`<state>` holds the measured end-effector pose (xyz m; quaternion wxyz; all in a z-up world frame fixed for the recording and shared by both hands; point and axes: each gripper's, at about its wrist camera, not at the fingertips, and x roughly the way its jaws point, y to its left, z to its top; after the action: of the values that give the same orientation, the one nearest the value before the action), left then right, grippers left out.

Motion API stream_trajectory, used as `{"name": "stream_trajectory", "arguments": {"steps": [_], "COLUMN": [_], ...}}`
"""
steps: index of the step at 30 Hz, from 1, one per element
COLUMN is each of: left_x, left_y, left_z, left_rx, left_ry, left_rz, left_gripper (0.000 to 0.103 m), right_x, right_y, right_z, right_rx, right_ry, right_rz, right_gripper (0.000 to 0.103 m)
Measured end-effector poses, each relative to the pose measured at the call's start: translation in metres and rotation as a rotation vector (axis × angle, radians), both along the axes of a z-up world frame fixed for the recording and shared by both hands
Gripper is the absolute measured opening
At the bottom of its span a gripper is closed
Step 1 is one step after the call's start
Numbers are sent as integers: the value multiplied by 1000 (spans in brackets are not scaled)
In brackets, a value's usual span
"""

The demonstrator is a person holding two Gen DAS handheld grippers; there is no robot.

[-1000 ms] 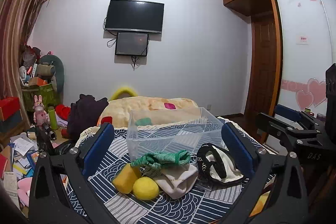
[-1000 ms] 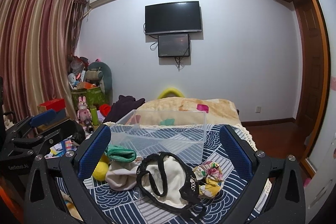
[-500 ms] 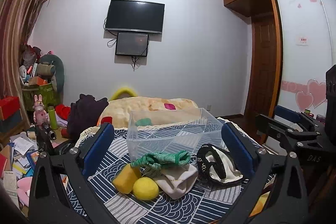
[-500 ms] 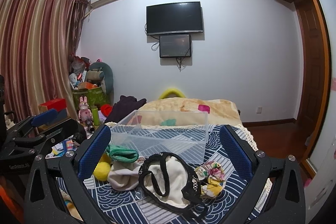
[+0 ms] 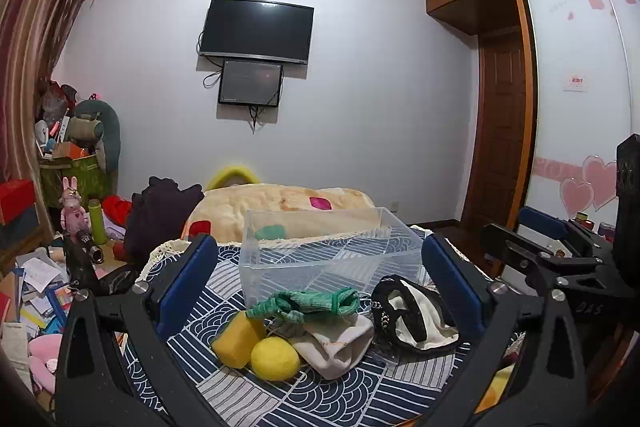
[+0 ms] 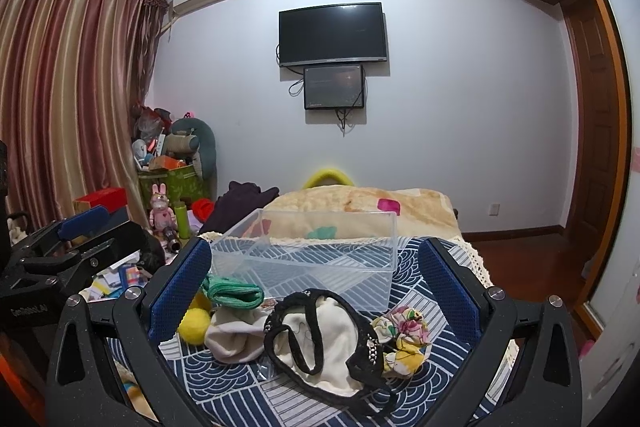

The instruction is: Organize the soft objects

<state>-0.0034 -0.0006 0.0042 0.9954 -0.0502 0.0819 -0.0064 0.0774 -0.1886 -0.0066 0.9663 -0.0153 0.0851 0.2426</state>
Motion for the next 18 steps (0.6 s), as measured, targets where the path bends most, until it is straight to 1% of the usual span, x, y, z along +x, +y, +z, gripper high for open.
{"name": "stream_trajectory", "arguments": {"steps": [4,9,11,12,13,16,18], "left_x": [4,8,12,16,21,37,45], "left_y": [1,1,4,7,10,25,36], "left_z": [-3,-9,-12,-15,-17,-28,-37], "left_rx": [-7,9,7,2,-6,-54,-88], "left_ry": [13,23,32,54,76,145,182], "left_rz": [-13,-2,3,7,11,24,39], "left_gripper": [103,103,92,78,72,65,64], "right_x": [-2,3,9,11,14,25,32], "right_y": [4,7,7,7,8,8,8], "right_z": [-3,-8,-12,-14,-17,-27,-34], "right_rx": [-29,-38,-40,-41,-43,-51,-57], "right_ry": [-25,-13,5,16,27,74,106], "right_rz": [-24,-18,-14,-11,-8,2,3], "right_gripper": [103,103,102,100,95,86,85]}}
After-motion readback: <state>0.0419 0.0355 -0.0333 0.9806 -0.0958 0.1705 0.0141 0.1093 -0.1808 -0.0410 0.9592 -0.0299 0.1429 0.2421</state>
